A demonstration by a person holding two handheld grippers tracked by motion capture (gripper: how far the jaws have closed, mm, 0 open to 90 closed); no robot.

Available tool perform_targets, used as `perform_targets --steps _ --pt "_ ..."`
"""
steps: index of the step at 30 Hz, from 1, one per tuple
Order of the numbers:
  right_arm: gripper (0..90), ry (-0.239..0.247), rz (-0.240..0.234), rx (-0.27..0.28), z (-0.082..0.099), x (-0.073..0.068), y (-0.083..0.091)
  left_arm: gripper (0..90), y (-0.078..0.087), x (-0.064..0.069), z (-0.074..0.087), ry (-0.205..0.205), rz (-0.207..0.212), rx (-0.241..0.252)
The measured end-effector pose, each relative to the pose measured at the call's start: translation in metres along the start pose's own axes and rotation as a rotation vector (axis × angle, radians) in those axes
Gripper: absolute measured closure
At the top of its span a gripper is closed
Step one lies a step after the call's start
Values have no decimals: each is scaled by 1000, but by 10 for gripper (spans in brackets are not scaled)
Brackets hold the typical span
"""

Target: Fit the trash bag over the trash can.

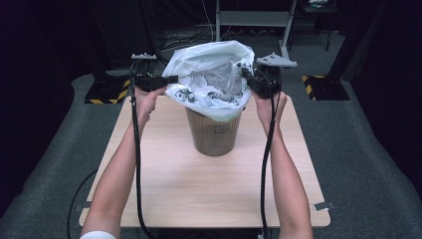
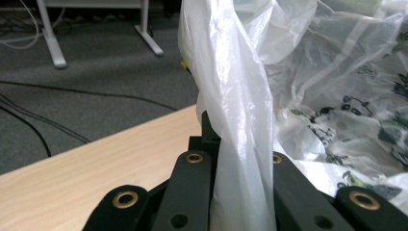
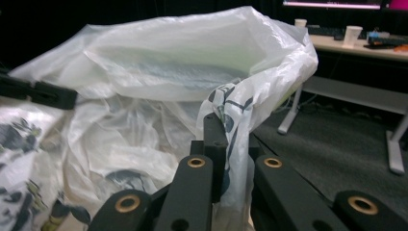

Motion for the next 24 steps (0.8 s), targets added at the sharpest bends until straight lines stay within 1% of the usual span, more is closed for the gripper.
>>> perform_targets --steps 3,4,5,7,8,9,11,13,15,16,17,18,19,20,21,22,23,24 --pt "890 -9 22 -28 9 8 2 878 4 4 -2 -1 15 -9" --pt "889 -23 22 -38 12 12 3 877 5 7 -4 5 33 -10" --pt "889 -33 24 -45 16 16 3 877 5 9 -5 1 38 -10" --pt "888 -53 17 -58 22 20 4 875 1 17 -6 -29 23 -30" --pt "888 -65 11 -61 24 21 4 872 -2 19 -6 -45 9 -43" --pt "888 -73 5 -66 26 21 4 870 -4 20 -6 -54 -8 -53" --pt "887 -71 -11 -73 29 16 5 869 -9 16 -3 -57 -28 -69" --pt "887 -53 -26 -84 31 8 5 866 -12 7 0 -32 -37 -81" --pt "886 -26 -23 -101 33 2 5 863 -16 -3 3 -2 -36 -92" --pt "886 -14 -11 -109 33 0 4 860 -18 -8 5 9 -41 -101" --pt "884 -5 11 -119 34 1 3 858 -20 -11 6 23 -36 -105" --pt "882 -7 27 -124 35 4 2 854 -22 -14 8 32 -28 -111" --pt "875 -29 29 -127 36 8 2 849 -24 -16 9 38 -24 -117" --pt "874 -50 20 -130 37 11 1 844 -27 -16 10 41 -16 -119" --pt "874 -51 9 -130 39 10 1 837 -28 -16 10 47 -9 -120" --pt "874 -36 4 -133 39 7 2 814 -29 -17 10 52 -8 -121" --pt "874 -19 -3 -135 40 2 3 749 -29 -16 10 60 -4 -117" --pt "874 -2 -9 -137 40 -3 3 721 -28 -15 10 67 0 -113"
Point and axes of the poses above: each handheld gripper's, and its own axes: y roughly backward along the jaws, z roughly out of its underside, x roughly to its right, the point moved 4 cm from there along -y, roughly forward along the jaws
